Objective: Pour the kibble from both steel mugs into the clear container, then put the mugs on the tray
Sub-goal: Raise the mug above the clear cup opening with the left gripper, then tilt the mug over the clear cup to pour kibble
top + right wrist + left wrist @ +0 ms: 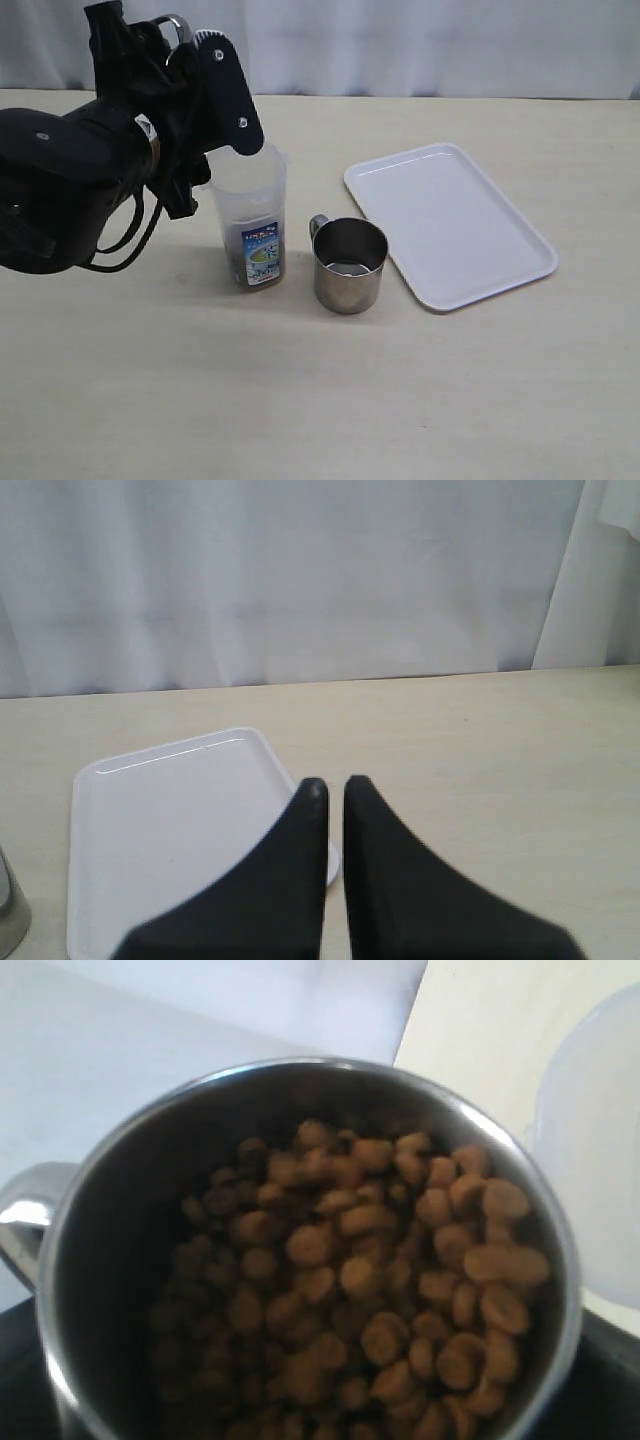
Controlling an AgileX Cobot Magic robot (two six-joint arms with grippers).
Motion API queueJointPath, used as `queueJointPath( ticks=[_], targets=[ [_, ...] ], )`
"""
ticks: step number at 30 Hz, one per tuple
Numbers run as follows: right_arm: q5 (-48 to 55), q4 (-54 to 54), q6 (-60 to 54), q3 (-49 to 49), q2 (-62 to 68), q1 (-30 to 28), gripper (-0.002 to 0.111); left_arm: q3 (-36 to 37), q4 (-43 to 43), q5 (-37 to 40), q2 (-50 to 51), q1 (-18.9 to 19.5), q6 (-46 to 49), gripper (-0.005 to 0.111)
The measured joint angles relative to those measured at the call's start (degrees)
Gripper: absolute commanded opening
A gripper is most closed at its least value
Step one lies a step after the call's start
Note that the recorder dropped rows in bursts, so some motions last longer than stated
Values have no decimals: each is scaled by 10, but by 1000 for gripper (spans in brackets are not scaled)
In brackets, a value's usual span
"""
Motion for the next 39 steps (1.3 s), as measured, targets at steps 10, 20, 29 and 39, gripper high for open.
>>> queueJointPath(
  ticks=[10,20,29,39],
  targets=[
    [0,0,0,0,0,0,4,-1,22,-2,2,0,12,0],
    [0,0,0,0,0,0,4,-1,30,20,32,0,12,0],
    [0,0,0,0,0,0,4,-1,30,40,32,-8,55,0],
    [0,0,0,0,0,0,4,-29,30,59,37,-28,107,0]
  ],
)
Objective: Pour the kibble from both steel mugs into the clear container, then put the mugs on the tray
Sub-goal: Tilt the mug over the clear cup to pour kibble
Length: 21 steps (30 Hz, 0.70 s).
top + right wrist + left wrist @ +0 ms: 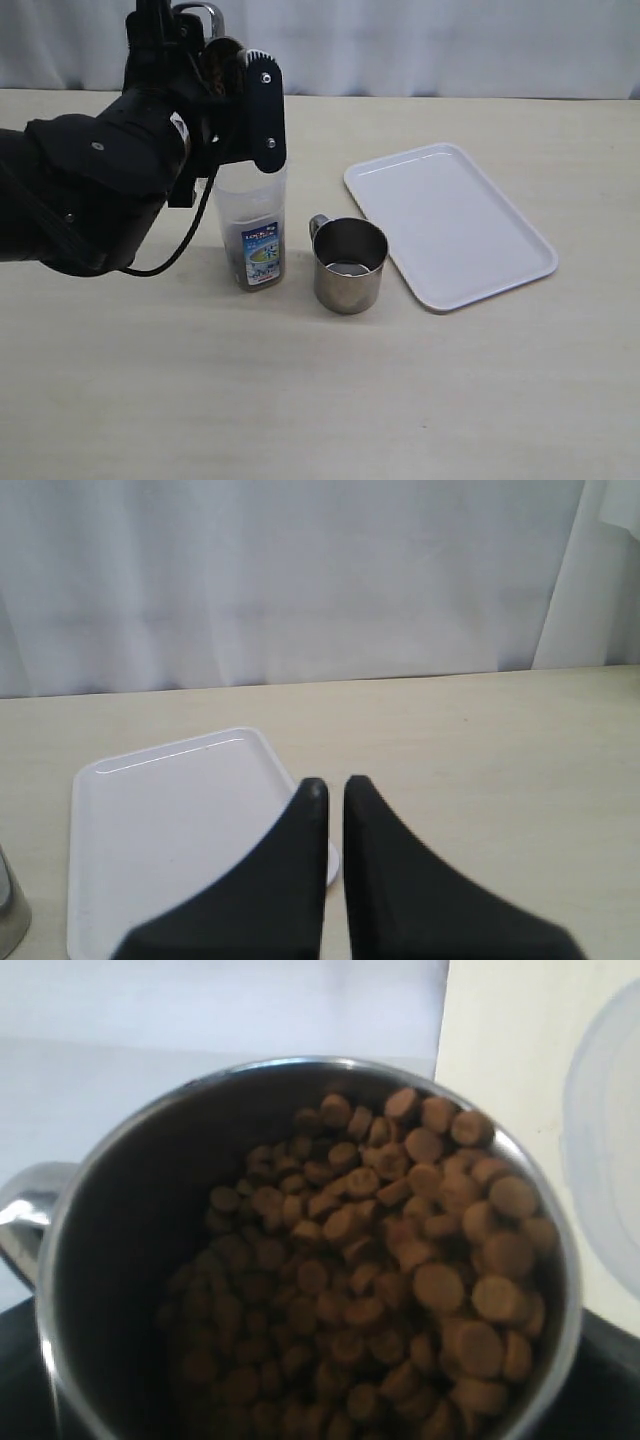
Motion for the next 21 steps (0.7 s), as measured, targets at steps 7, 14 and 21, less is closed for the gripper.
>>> queueJointPath(
  ticks=[7,14,21],
  targets=[
    [0,0,0,0,0,0,4,0,0,15,4,0,46,0],
    [0,0,0,0,0,0,4,0,0,19,4,0,78,0],
    [0,0,0,0,0,0,4,0,0,1,4,0,100,0]
  ],
)
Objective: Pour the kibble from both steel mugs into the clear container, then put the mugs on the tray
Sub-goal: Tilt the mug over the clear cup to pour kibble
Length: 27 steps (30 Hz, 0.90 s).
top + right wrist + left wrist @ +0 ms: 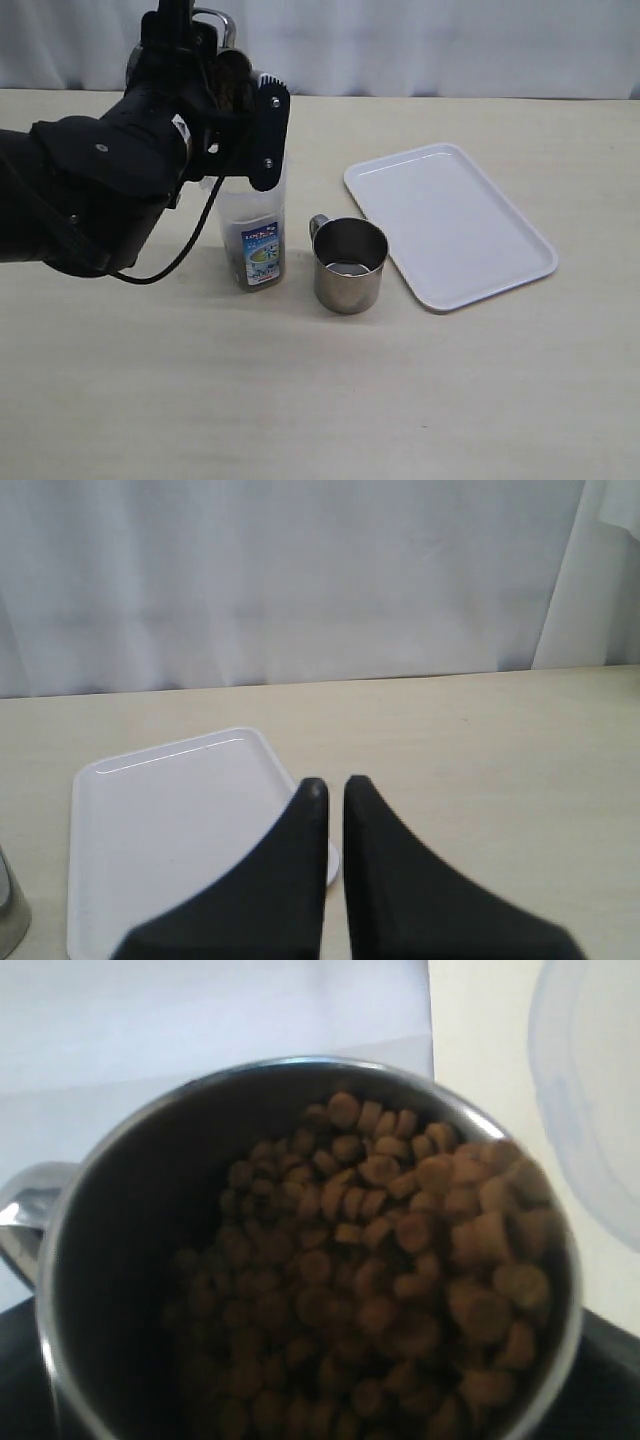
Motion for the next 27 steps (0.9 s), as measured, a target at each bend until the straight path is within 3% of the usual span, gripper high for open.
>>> queueJointPath(
  ticks=[27],
  targets=[
    [0,0,0,0,0,0,4,-31,1,28,28,1,121,0]
  ],
)
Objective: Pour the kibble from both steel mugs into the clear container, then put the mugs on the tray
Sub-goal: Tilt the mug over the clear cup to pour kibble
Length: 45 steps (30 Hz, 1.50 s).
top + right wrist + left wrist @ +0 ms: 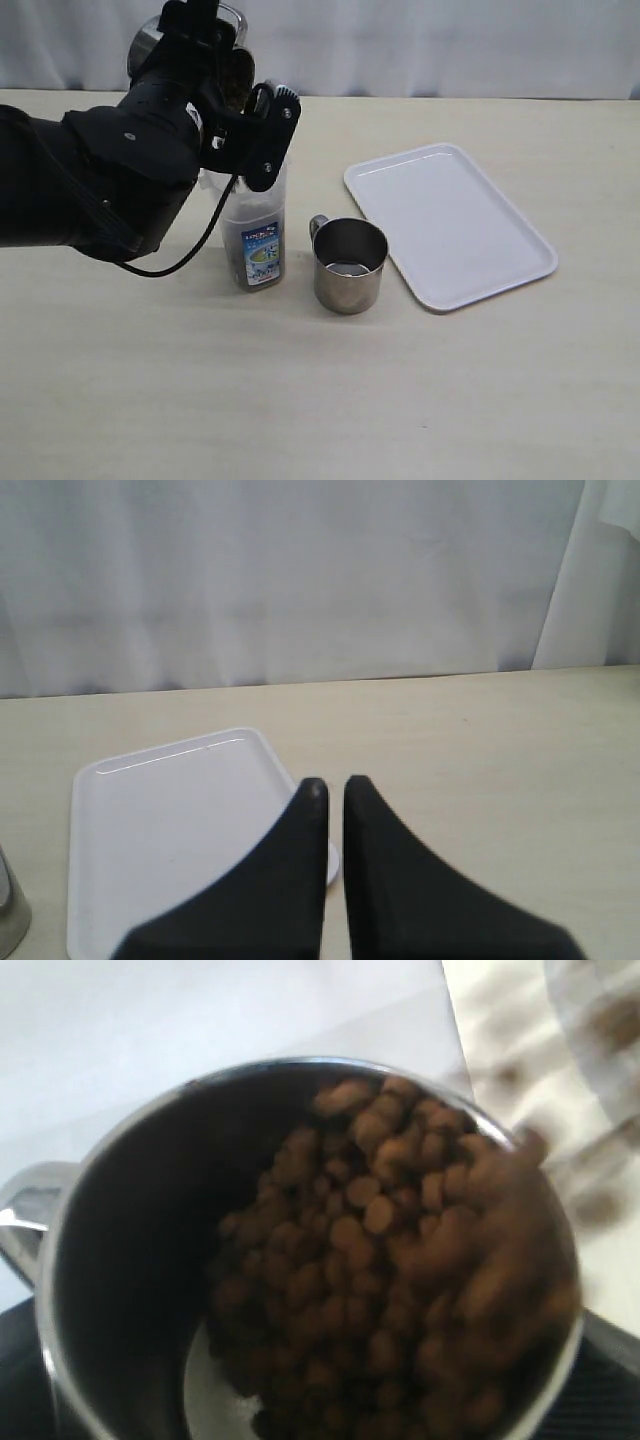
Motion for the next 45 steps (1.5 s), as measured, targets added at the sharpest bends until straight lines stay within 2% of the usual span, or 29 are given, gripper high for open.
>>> queueJointPath(
  ticks=[27,45],
  targets=[
    [0,0,0,0,0,0,4,0,1,8,0,-13,154,0],
    [0,0,0,0,0,0,4,0,1,10,0,-21,205,0]
  ],
)
